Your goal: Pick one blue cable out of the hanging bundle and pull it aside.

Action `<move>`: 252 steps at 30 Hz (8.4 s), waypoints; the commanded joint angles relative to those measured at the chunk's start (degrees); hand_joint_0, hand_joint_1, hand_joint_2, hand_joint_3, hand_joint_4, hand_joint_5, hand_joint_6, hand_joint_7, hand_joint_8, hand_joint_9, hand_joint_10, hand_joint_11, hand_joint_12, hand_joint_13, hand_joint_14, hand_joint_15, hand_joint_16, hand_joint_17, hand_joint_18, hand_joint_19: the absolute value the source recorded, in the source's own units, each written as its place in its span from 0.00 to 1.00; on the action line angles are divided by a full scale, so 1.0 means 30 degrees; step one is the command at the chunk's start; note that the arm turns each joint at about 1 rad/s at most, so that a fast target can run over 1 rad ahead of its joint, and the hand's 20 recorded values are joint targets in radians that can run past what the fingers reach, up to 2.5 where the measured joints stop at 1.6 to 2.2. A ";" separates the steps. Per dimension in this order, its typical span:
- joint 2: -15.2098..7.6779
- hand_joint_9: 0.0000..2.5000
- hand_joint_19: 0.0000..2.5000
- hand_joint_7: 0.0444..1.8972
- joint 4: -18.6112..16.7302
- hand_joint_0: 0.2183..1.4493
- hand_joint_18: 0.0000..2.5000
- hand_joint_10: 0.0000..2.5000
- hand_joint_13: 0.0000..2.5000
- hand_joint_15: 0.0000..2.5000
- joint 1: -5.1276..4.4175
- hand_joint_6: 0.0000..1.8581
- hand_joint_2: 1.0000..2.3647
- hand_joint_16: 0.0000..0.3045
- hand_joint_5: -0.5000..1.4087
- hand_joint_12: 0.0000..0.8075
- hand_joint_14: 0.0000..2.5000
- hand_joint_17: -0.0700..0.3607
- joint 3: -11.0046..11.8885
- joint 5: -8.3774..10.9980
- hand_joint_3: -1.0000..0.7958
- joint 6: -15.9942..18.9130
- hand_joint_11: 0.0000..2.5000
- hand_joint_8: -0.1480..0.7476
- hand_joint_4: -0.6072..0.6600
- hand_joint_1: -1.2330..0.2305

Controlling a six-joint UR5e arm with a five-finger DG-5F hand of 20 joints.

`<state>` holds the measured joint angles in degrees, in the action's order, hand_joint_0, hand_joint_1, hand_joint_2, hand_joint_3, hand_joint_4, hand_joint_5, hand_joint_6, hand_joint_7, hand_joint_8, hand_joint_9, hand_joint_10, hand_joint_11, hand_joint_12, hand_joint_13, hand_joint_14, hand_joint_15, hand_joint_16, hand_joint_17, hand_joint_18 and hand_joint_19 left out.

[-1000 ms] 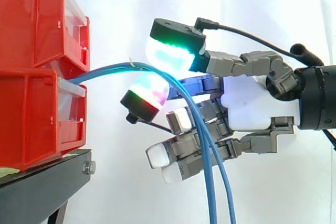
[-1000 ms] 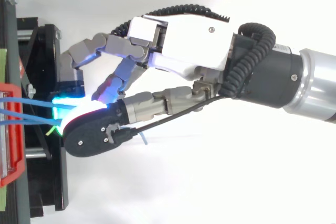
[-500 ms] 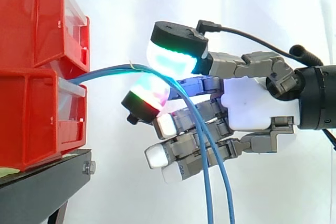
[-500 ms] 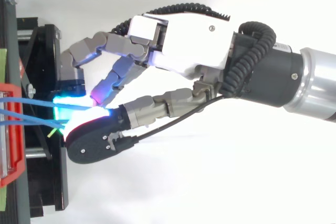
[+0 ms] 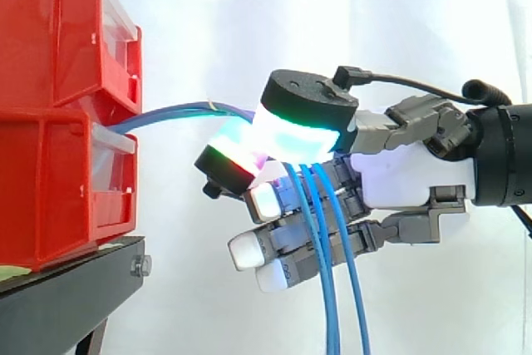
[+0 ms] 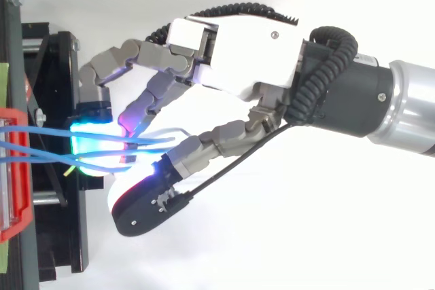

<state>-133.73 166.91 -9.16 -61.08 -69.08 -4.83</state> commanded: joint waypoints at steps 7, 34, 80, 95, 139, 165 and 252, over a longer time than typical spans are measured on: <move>-0.0014 0.47 0.14 0.54 0.0000 0.18 0.34 0.01 0.38 0.17 0.0006 0.43 0.00 0.16 0.21 0.51 0.01 0.42 0.0000 0.0000 0.28 0.0000 0.25 0.51 0.55 0.42; 0.0015 0.40 0.13 0.60 0.0234 0.44 0.29 0.01 0.34 0.16 0.0152 0.49 0.01 0.13 0.17 0.44 0.01 0.37 0.0147 -0.0030 0.32 -0.0029 0.28 0.44 0.41 0.20; 0.0367 0.40 0.14 0.58 0.2783 0.37 0.30 0.01 0.34 0.17 0.0445 0.49 0.00 0.13 0.18 0.43 0.01 0.37 0.0820 -0.0147 0.28 -0.0351 0.27 0.43 0.47 0.20; 0.0513 0.46 0.19 0.61 0.2959 0.28 0.31 0.01 0.36 0.19 0.0504 0.43 0.01 0.16 0.21 0.47 0.01 0.41 0.0820 -0.0176 0.32 -0.0498 0.27 0.48 0.52 0.51; 0.0689 0.44 0.18 0.55 0.3750 0.20 0.30 0.01 0.34 0.18 0.0621 0.44 0.00 0.18 0.20 0.50 0.01 0.45 0.0762 -0.0059 0.28 -0.0527 0.25 0.49 0.54 0.53; 0.0718 0.43 0.17 0.61 0.3720 0.29 0.31 0.01 0.35 0.18 0.0621 0.47 0.01 0.18 0.19 0.51 0.01 0.45 0.0762 -0.0059 0.52 -0.0498 0.26 0.50 0.55 0.35; 0.0924 0.45 0.15 0.67 0.1406 0.35 0.32 0.01 0.36 0.18 0.0270 0.50 0.01 0.17 0.20 0.50 0.01 0.44 -0.1465 0.0820 0.63 0.1055 0.26 0.49 0.36 0.29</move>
<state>-130.97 171.11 -8.34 -65.48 -66.63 -1.67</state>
